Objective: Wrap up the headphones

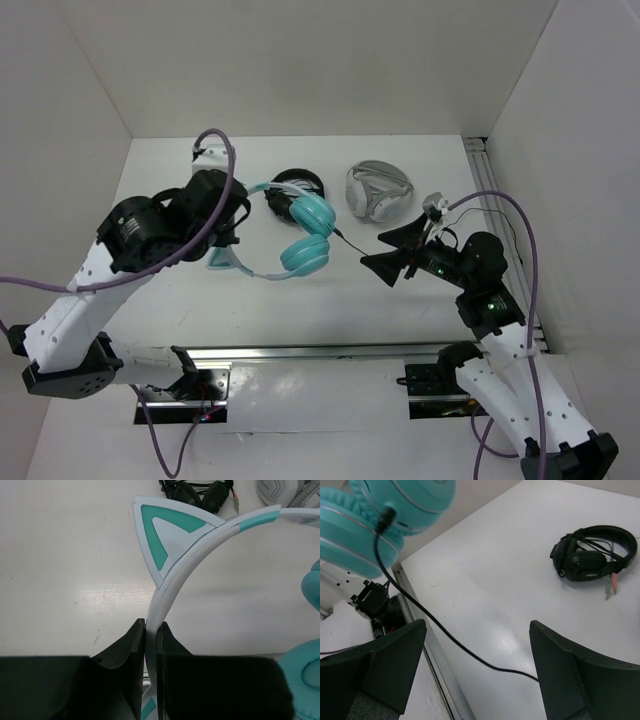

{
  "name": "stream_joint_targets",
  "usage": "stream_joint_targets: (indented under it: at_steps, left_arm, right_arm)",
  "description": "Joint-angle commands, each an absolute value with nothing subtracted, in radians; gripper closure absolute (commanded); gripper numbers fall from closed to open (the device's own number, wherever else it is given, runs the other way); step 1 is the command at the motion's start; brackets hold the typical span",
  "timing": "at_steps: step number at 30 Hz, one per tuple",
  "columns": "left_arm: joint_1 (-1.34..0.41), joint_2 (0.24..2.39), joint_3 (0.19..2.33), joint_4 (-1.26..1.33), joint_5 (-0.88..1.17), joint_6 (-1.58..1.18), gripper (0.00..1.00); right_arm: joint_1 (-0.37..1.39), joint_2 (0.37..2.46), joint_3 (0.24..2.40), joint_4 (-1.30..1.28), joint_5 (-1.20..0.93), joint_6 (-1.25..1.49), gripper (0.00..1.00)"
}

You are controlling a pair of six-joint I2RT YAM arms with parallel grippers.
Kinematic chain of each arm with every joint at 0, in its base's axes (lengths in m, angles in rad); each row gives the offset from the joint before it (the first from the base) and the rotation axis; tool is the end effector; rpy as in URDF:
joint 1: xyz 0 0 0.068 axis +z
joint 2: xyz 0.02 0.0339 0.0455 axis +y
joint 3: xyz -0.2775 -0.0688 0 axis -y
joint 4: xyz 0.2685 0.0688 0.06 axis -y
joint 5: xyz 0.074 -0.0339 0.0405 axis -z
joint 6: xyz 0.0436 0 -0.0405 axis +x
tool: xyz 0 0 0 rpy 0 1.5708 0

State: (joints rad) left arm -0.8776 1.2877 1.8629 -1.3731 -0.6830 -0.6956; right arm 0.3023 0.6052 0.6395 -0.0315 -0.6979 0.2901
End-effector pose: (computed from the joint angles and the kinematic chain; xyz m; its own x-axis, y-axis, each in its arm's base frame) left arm 0.1556 -0.1443 0.4992 -0.5531 -0.1121 -0.8255 -0.0513 0.9936 -0.1006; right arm 0.1496 0.0760 0.3409 -0.2382 0.1553 -0.9587 -0.8072 0.5173 0.2843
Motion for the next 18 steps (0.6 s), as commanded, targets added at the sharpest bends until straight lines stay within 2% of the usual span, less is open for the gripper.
stream_joint_targets:
  at_steps: [1,6,7,11,12,18]
  left_arm:
    - [-0.836,1.249,1.945,-1.365,-0.632,-0.628,1.0]
    - [-0.792,1.249,2.015,-1.365,-0.583,-0.597,1.0]
    - [-0.781,1.249,2.016,-1.365,-0.566,-0.597,1.0]
    - [-0.772,1.249,2.054,-1.365,-0.534,-0.597,1.0]
    - [-0.762,1.249,2.054,-1.365,-0.534,-0.588,1.0]
    - [-0.71,1.238,2.072,-1.365,-0.522,-0.578,1.0]
  right_arm:
    - [0.353,0.643,0.62,0.156,-0.727,0.275,0.1]
    - [0.457,0.732,0.559,0.245,-0.634,0.264,0.22]
    - [0.474,0.741,0.549,0.273,-0.611,0.253,0.28]
    - [0.526,0.811,0.522,0.357,-0.542,0.244,0.43]
    - [0.526,0.83,0.508,0.38,-0.541,0.244,0.51]
    - [0.526,0.897,0.437,0.494,-0.502,0.253,0.55]
